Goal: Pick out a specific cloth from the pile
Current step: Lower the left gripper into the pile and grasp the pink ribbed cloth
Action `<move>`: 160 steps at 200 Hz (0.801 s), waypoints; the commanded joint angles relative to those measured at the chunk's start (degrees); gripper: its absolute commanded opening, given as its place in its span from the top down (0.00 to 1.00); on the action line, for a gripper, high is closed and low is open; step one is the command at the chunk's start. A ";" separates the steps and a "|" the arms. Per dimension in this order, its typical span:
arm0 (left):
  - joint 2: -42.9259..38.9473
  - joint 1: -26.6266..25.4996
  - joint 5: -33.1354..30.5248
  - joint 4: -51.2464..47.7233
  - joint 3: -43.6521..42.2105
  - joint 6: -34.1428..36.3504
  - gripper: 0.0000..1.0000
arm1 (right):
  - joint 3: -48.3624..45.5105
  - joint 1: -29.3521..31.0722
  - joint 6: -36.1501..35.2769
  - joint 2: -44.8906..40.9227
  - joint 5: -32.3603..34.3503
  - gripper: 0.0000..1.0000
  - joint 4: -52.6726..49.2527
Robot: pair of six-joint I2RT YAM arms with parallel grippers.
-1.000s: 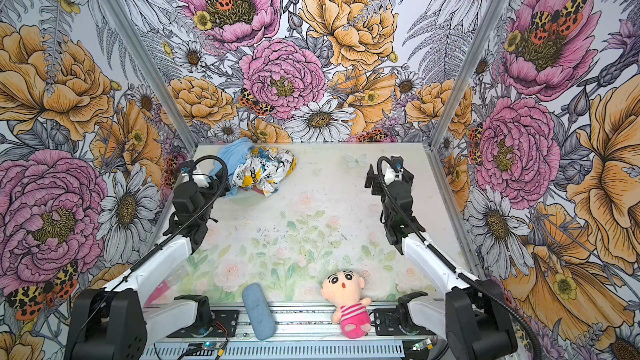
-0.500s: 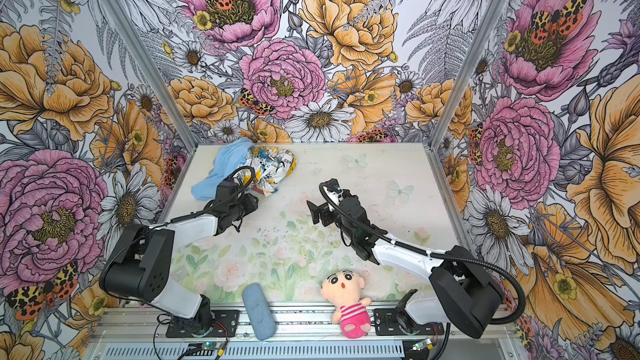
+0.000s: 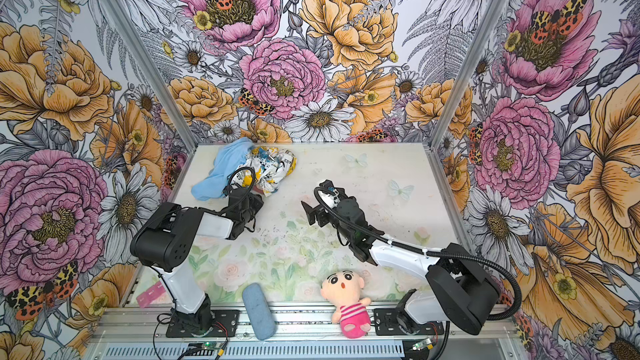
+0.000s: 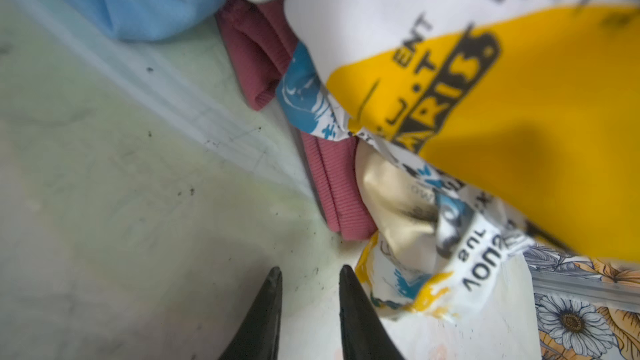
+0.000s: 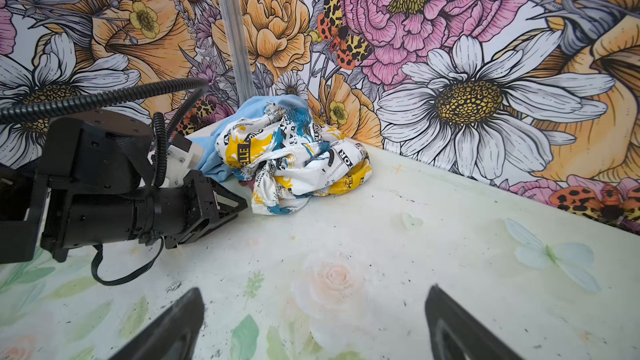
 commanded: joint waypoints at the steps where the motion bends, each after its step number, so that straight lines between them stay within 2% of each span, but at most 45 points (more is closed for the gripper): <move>1: 3.32 -0.05 -2.93 2.02 1.53 -3.29 0.70 | 0.09 0.21 -0.59 -0.43 -0.08 0.01 1.06; 18: 4.95 -0.01 -5.47 3.52 1.79 -4.17 0.70 | 0.04 0.21 -0.68 -0.59 -0.10 0.01 0.91; 89: 9.23 1.30 -4.55 3.72 5.98 -4.65 0.72 | -0.17 0.21 -1.58 -1.04 -0.01 0.00 0.59; 104: 9.62 1.77 -4.25 3.78 6.49 -4.54 0.78 | -0.05 0.21 -1.71 -0.98 0.06 0.01 0.55; 136: 8.86 2.42 -3.76 5.01 6.31 -3.26 0.99 | 0.02 0.21 -1.87 -1.12 -0.01 0.01 0.12; 160: 5.96 2.57 -3.77 6.85 4.84 -1.26 1.00 | 0.17 0.21 -1.90 -0.87 -0.01 0.00 -0.14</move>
